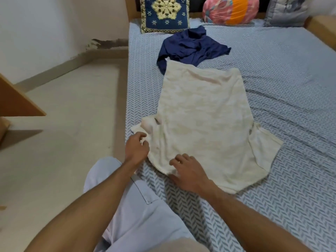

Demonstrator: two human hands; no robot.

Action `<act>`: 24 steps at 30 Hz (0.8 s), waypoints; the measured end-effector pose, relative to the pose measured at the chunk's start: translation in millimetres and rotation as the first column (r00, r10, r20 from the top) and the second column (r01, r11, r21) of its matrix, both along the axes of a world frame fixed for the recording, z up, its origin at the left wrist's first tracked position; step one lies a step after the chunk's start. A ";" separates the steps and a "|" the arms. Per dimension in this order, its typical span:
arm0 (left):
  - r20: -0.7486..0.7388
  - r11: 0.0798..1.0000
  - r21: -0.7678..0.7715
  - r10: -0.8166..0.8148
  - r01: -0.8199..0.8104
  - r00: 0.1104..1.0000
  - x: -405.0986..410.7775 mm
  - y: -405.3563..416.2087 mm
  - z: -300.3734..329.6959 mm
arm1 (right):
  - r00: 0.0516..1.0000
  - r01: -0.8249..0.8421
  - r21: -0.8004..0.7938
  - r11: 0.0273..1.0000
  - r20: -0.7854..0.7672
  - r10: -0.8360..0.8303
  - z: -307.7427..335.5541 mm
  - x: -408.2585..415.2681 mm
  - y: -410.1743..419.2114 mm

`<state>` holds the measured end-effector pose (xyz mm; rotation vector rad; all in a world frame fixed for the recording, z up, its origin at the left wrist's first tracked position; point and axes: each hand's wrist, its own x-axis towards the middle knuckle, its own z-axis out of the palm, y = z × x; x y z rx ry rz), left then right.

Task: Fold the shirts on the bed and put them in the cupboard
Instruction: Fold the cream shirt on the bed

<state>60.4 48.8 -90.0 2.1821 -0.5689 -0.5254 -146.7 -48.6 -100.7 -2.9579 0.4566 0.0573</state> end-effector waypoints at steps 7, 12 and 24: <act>-0.216 0.957 0.130 0.281 -0.258 0.935 59.5 -17.1 -10.5 | 0.994 0.069 0.143 0.987 -0.092 -0.056 -12.5 68.9 29.8; -0.236 0.951 0.192 0.285 -0.243 0.929 78.0 -29.8 -18.1 | 0.999 0.023 0.237 0.971 -0.048 -0.012 -21.3 64.7 29.5; -0.307 0.768 0.056 0.622 -0.638 0.721 58.0 0.1 -8.1 | 0.977 0.201 0.290 0.936 -0.121 -0.173 17.0 151.1 -29.1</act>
